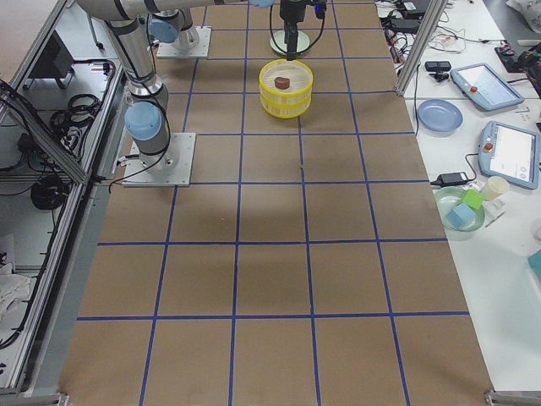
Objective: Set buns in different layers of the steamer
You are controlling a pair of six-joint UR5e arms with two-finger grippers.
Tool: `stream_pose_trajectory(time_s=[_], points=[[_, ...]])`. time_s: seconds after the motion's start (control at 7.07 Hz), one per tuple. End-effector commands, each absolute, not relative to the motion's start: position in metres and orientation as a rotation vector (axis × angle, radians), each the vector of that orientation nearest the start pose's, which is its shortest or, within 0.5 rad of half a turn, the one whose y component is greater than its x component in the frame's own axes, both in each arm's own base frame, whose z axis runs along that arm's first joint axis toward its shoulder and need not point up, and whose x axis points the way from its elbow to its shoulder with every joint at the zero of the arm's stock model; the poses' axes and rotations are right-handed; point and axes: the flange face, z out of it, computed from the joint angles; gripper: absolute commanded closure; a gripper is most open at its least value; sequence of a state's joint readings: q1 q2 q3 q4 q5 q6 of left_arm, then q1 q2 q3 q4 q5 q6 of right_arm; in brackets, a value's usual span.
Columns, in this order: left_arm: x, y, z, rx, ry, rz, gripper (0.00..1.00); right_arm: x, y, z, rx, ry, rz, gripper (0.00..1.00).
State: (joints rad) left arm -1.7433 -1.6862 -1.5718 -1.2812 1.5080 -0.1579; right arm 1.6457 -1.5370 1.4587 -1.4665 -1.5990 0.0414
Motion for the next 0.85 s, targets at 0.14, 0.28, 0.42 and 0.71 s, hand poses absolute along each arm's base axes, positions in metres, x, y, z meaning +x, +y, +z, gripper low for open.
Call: stream_pose_trajectory(time_s=[0.14,0.28,0.42,0.71], points=[[-0.173,-0.5,0.539,-0.054,3.094,-0.257,0.0,0.168,-0.491,0.516,-0.056,3.17,0.039,0.0],[-0.174,-0.491,0.551,-0.052,3.101,-0.285,0.0,0.168,-0.491,0.516,-0.056,3.17,0.039,0.0],[-0.169,-0.477,0.561,-0.059,3.092,-0.264,0.0,0.168,-0.491,0.516,-0.056,3.17,0.039,0.0],[-0.163,-0.471,0.563,-0.077,3.097,-0.24,0.0,0.168,-0.491,0.516,-0.056,3.17,0.039,0.0]])
